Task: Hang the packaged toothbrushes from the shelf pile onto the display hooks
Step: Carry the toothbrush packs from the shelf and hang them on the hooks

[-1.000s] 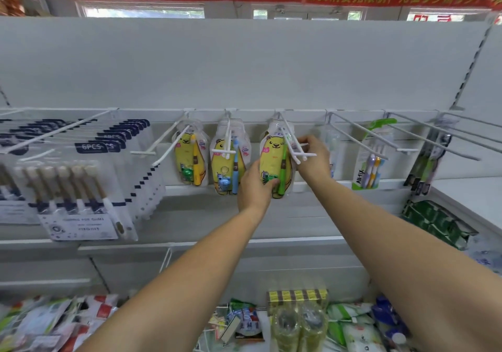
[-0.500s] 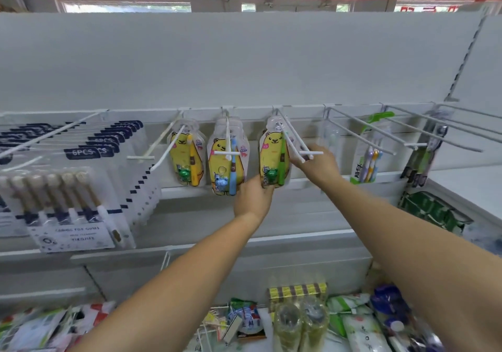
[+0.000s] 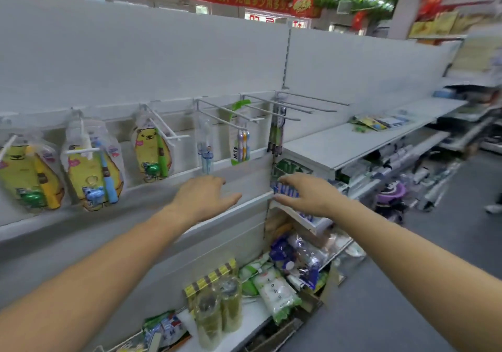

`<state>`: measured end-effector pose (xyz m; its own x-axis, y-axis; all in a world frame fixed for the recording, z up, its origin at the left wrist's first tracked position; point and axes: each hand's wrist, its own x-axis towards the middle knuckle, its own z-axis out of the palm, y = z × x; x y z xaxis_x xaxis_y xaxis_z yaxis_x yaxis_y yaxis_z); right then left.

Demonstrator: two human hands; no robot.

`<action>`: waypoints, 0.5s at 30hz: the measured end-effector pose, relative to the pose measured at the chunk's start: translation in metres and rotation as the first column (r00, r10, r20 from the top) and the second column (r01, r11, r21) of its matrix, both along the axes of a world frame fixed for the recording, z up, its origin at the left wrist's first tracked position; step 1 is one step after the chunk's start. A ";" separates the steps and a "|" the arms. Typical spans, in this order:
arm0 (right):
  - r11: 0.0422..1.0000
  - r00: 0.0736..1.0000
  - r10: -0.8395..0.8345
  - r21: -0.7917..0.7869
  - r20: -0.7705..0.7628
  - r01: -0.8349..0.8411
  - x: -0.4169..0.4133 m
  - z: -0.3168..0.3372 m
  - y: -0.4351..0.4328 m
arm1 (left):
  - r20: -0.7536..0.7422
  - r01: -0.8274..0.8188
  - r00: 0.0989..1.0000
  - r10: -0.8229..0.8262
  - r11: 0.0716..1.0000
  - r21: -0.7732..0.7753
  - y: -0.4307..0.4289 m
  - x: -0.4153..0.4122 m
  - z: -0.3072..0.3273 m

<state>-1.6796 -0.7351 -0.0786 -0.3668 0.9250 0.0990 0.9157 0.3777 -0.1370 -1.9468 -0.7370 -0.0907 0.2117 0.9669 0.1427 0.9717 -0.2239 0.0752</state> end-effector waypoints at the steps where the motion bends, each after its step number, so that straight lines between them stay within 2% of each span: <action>1: 0.999 0.999 -0.041 -0.003 0.014 0.041 0.020 0.001 -0.009 | 0.012 0.052 0.999 -0.052 0.999 -0.010 0.003 0.019 0.003; 4: 0.989 0.990 -0.143 -0.030 0.012 0.143 0.080 0.005 -0.037 | 0.022 0.162 0.987 -0.161 0.985 -0.052 0.009 0.080 0.006; 9: 0.958 0.958 -0.286 -0.015 0.005 0.286 0.178 0.011 -0.074 | -0.008 0.307 0.952 -0.308 0.951 -0.032 0.014 0.180 0.007; 15: 0.931 0.931 -0.364 0.028 -0.021 0.365 0.293 0.017 -0.091 | 0.048 0.352 0.935 -0.352 0.936 0.020 0.022 0.296 0.024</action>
